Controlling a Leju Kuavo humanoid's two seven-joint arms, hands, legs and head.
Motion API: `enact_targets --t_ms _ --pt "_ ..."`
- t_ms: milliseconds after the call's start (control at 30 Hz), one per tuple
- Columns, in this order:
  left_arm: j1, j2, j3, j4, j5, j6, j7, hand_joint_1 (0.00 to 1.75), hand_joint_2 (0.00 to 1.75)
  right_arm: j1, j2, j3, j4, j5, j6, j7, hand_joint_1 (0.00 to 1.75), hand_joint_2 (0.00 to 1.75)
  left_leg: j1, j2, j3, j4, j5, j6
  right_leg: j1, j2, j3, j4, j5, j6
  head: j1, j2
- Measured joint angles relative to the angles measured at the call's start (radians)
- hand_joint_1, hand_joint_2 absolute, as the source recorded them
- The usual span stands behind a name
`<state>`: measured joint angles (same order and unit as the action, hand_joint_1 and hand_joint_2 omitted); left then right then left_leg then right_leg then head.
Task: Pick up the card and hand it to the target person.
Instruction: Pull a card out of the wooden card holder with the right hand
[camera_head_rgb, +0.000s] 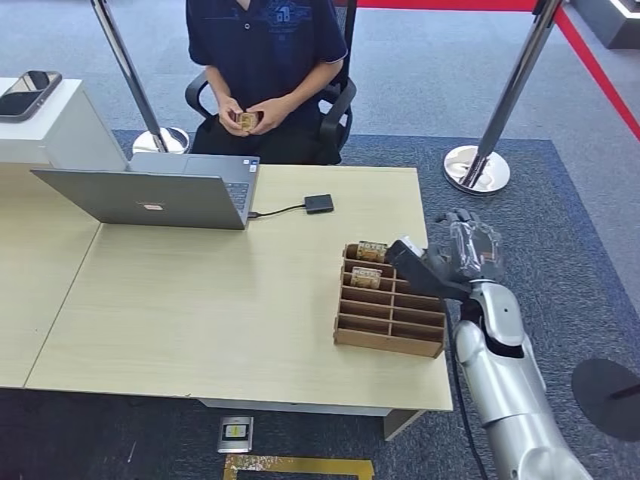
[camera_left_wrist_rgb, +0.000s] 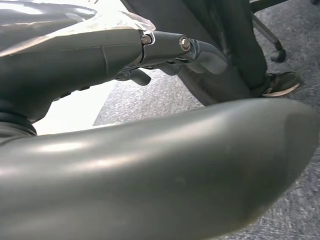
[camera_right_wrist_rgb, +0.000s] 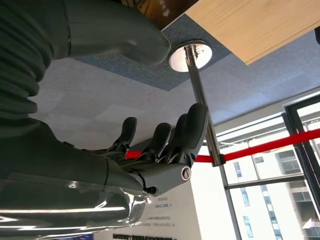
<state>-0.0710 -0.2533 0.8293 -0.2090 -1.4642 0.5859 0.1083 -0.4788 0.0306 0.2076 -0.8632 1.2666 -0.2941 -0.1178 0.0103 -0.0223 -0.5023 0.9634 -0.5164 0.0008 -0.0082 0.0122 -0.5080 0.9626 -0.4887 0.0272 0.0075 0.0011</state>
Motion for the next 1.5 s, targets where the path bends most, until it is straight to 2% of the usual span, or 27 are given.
enact_targets --t_ms 400,833,1200,1500 --pt "0.001 0.000 0.000 0.000 0.001 0.000 -0.004 0.00 0.00 -0.001 -0.017 0.030 0.040 -0.014 -0.020 0.002 0.81 1.75 0.000 0.000 0.000 0.000 0.000 0.000 0.000 0.000 0.000 0.000 0.000 0.000 0.000 0.000" --pt "0.001 0.000 0.000 0.001 0.004 0.000 0.004 0.00 0.00 0.012 -0.027 0.069 -0.012 -0.031 -0.019 0.017 0.82 1.75 0.000 0.000 0.000 0.000 0.000 0.000 0.000 0.000 0.000 0.000 0.000 0.000 0.000 0.000" --pt "0.001 0.000 0.000 0.001 0.001 0.000 -0.003 0.00 0.00 0.024 -0.039 0.087 -0.019 -0.044 0.005 0.030 0.91 1.75 0.000 0.000 0.000 0.000 0.000 0.000 0.000 0.000 0.000 0.000 0.000 0.000 0.000 0.000" --pt "0.001 0.000 -0.001 0.001 -0.008 0.000 -0.001 0.00 0.00 0.049 -0.059 0.098 -0.019 -0.050 0.012 0.043 0.84 1.75 0.000 0.000 0.000 0.000 0.000 0.000 0.000 0.000 0.000 0.000 0.000 0.000 0.000 0.000"
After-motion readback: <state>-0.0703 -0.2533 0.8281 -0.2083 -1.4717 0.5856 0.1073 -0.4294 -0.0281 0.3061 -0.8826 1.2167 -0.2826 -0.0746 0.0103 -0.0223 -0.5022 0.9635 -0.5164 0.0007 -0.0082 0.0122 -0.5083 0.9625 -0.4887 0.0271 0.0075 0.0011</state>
